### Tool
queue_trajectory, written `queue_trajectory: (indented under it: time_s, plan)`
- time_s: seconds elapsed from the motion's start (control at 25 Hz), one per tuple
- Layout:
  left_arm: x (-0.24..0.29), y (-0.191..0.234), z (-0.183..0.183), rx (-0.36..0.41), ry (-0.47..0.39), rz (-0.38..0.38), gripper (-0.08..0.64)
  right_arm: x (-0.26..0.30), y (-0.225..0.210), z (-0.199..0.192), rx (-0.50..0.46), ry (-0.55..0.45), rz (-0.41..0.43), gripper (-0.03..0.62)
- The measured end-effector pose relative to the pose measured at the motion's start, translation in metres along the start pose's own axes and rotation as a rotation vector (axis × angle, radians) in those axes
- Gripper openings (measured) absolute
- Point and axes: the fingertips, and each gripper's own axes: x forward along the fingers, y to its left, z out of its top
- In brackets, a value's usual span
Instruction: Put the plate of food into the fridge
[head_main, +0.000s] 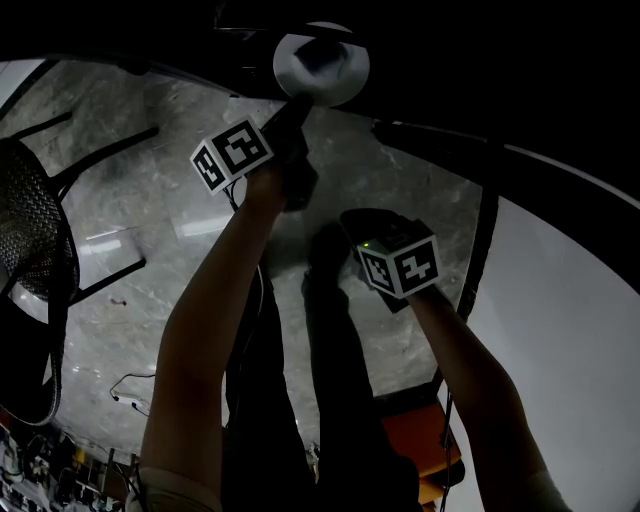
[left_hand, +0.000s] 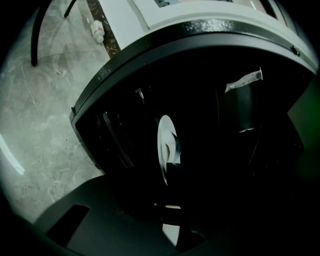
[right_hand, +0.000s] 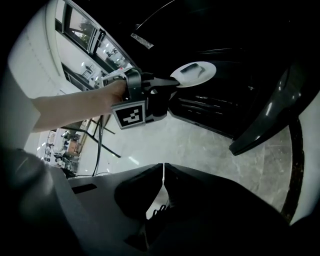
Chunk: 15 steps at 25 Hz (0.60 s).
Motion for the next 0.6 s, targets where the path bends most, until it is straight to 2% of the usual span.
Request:
queue_trajectory:
  time_s: [0.6]
  plan:
    - [0.018, -0.005, 0.014, 0.040, -0.029, 0.001, 0.046, -0.005, 0.003, 0.013, 0.025, -0.053, 0.020, 0.025]
